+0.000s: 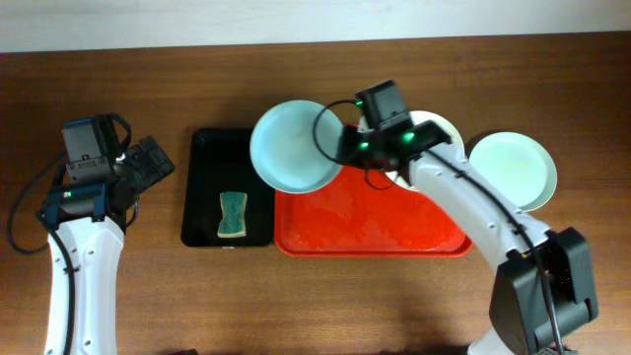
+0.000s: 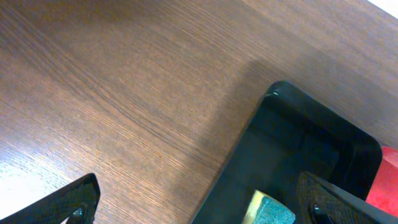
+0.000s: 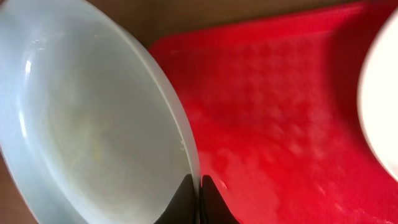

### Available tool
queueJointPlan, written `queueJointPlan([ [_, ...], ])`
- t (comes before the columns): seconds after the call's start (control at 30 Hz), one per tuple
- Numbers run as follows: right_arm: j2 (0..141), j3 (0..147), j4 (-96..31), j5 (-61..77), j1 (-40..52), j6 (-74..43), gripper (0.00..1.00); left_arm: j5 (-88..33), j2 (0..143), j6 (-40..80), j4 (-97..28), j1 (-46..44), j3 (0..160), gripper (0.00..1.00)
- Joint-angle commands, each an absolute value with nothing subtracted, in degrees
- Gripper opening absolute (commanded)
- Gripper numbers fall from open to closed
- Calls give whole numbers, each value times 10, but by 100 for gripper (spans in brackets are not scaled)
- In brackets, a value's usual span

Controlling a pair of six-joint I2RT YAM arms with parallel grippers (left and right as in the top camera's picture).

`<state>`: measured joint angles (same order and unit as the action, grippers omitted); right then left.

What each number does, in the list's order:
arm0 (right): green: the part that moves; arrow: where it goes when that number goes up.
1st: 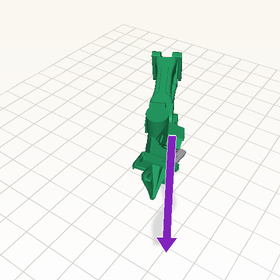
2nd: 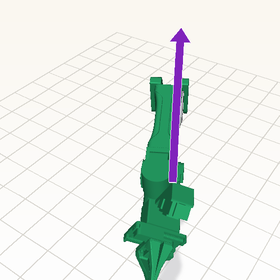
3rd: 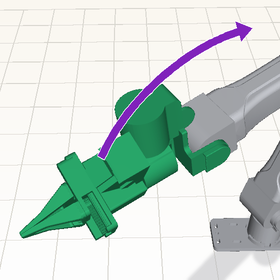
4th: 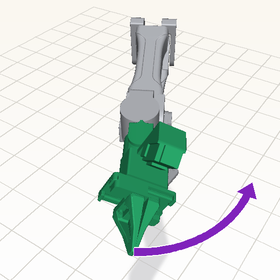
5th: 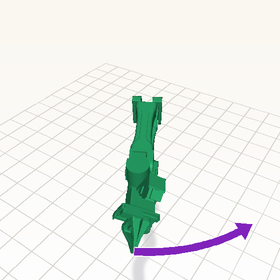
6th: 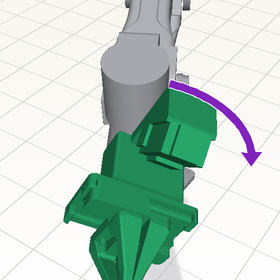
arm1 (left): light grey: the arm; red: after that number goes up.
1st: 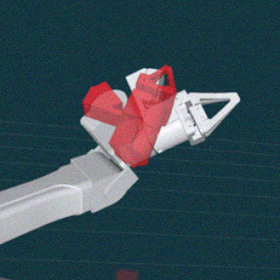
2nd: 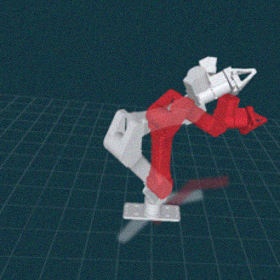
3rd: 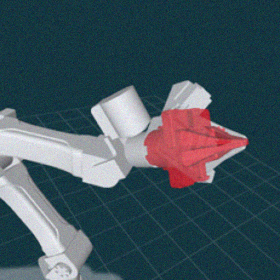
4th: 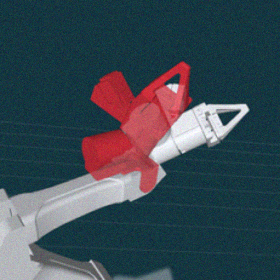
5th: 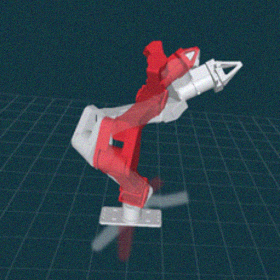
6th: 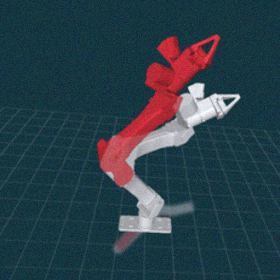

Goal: Clean dirty plates on tray and stack at the side

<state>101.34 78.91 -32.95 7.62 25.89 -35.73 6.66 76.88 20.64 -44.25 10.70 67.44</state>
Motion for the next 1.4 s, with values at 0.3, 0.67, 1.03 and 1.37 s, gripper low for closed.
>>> queueJointPlan([
  [0.3,1029,801,-206,-116,355,-369,4,65,769,212,-443,111,676,99],
  [0.67,1030,801,-179,-261,402,-324,4,65,769,212,-443,111,676,99],
  [1.03,1030,801,-102,-379,472,-132,4,65,769,212,-443,111,676,99],
  [1.37,1030,801,37,-475,521,149,4,65,769,212,-443,111,676,99],
])
